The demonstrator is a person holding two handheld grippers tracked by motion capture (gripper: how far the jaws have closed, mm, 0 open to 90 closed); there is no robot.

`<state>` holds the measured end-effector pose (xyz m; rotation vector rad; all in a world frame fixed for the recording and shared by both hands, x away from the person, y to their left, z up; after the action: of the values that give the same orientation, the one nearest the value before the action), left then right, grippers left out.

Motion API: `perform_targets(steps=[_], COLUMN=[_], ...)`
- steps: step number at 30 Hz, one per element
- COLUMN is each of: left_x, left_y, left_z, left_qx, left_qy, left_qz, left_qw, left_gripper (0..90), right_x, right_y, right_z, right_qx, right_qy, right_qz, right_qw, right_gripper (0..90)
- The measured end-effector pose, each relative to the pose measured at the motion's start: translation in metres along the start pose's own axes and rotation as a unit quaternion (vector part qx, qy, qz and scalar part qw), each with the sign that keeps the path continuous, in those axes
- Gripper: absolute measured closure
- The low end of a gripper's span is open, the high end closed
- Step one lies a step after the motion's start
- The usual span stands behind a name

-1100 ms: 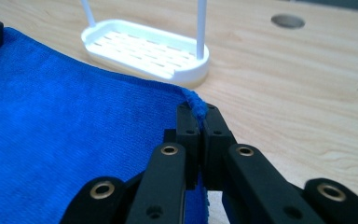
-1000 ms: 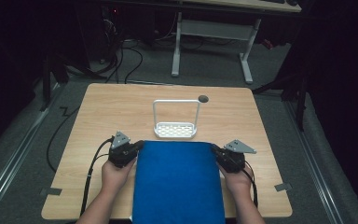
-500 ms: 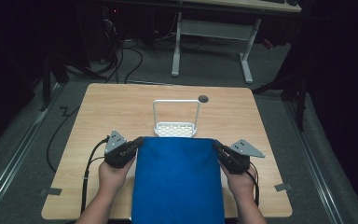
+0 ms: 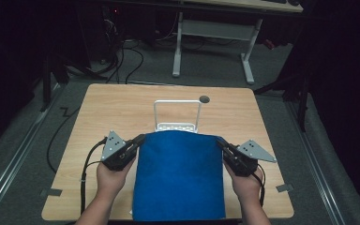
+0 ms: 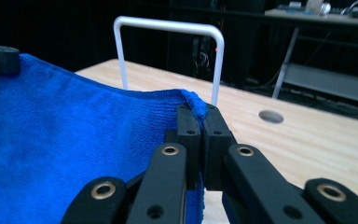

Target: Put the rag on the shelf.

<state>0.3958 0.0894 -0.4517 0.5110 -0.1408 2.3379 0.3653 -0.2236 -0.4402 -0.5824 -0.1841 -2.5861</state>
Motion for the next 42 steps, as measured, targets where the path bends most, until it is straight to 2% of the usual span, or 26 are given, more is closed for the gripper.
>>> perform_targets(steps=[4,11,18,20,23,28,33,36,39,42], left_x=[0.012,0.029,0.039,0.041,0.044,0.045,0.045,0.045,0.043,0.039], left_y=[0.004,0.010,0.009,0.007,0.006,-0.001,-0.014,-0.020,-0.027,-0.032], left_z=[0.010,0.025,0.036,0.042,0.048,0.061,0.072,0.081,0.090,0.099], left_qx=[-0.005,-0.013,-0.012,-0.016,-0.021,-0.031,-0.016,-0.016,-0.009,-0.009], left_qy=[0.031,0.063,0.079,0.084,0.095,0.097,0.103,0.106,0.104,0.098], left_qz=[0.000,-0.006,-0.020,-0.018,-0.013,-0.014,-0.011,0.004,0.004,0.016], left_qw=[0.9995,0.9979,0.9966,0.9962,0.9951,0.9947,0.9945,0.9943,0.9945,0.9950], left_gripper=[88.5,88.6,88.7,88.7,88.7,88.7,88.7,88.7,88.7,88.7], right_x=[0.010,0.027,0.038,0.041,0.043,0.041,0.033,0.027,0.023,0.014], right_y=[-0.003,-0.010,-0.012,-0.012,-0.014,-0.016,-0.013,-0.010,-0.007,0.001], right_z=[0.009,0.026,0.040,0.048,0.057,0.068,0.079,0.087,0.094,0.103], right_qx=[0.005,0.016,0.014,0.010,0.017,0.022,0.022,0.020,0.018,0.006], right_qy=[0.021,0.055,0.080,0.087,0.093,0.092,0.088,0.084,0.083,0.075], right_qz=[-0.003,-0.004,-0.008,-0.008,-0.010,-0.009,-0.011,-0.014,-0.015,-0.018], right_qw=[0.9998,0.9983,0.9967,0.9961,0.9955,0.9955,0.9958,0.9962,0.9963,0.9970], right_gripper=[88.6,88.6,88.7,88.7,88.8,88.7,88.7,88.7,88.7,88.8])
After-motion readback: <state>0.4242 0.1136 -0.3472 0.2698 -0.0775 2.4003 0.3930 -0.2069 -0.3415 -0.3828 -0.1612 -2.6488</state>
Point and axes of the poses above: each handheld gripper's, and its own axes: x roughly backward along the jaws, z roughly out of its top, y roughly to its right, the point moved 6 cm from there along -x, roughly forward along the jaws, and after that the axes turned 11 degrees about -y, right-handed, at the moved point
